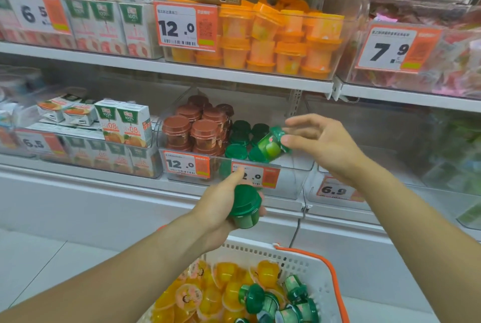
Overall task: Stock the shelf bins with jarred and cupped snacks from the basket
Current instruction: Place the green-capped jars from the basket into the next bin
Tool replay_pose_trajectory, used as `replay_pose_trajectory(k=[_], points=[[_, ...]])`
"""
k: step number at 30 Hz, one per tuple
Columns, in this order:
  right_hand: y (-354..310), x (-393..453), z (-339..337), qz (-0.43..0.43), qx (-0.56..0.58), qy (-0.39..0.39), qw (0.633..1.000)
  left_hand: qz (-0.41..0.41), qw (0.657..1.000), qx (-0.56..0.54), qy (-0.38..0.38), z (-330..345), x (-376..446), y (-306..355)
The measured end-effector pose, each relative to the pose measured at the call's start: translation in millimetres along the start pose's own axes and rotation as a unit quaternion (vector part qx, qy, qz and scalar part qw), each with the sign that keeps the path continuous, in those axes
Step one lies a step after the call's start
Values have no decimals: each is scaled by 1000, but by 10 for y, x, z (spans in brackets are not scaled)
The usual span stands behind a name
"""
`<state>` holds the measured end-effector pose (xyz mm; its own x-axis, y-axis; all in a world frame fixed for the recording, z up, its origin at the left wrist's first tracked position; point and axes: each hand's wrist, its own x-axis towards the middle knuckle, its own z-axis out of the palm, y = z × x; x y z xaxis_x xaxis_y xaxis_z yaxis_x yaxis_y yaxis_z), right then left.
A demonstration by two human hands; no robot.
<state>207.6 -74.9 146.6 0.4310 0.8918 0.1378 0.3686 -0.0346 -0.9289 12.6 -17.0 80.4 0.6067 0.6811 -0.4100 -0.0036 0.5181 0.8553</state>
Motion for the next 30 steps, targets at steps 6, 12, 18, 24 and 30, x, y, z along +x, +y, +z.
replay_pose_trajectory(k=[6,12,18,24,30], points=[[135,234,-53,-58,-296,21,953,-38,999,2,33,-2,-18,-12],[48,501,85,14,-513,-138,847,-58,997,19,54,38,-7,6],[90,668,243,71,-561,-176,805,-72,996,46,37,79,33,-56],[156,735,320,113,-568,-190,793,-85,993,71,35,52,118,-154],[141,768,296,135,-543,-197,805,-98,992,65,54,1,190,-184]])
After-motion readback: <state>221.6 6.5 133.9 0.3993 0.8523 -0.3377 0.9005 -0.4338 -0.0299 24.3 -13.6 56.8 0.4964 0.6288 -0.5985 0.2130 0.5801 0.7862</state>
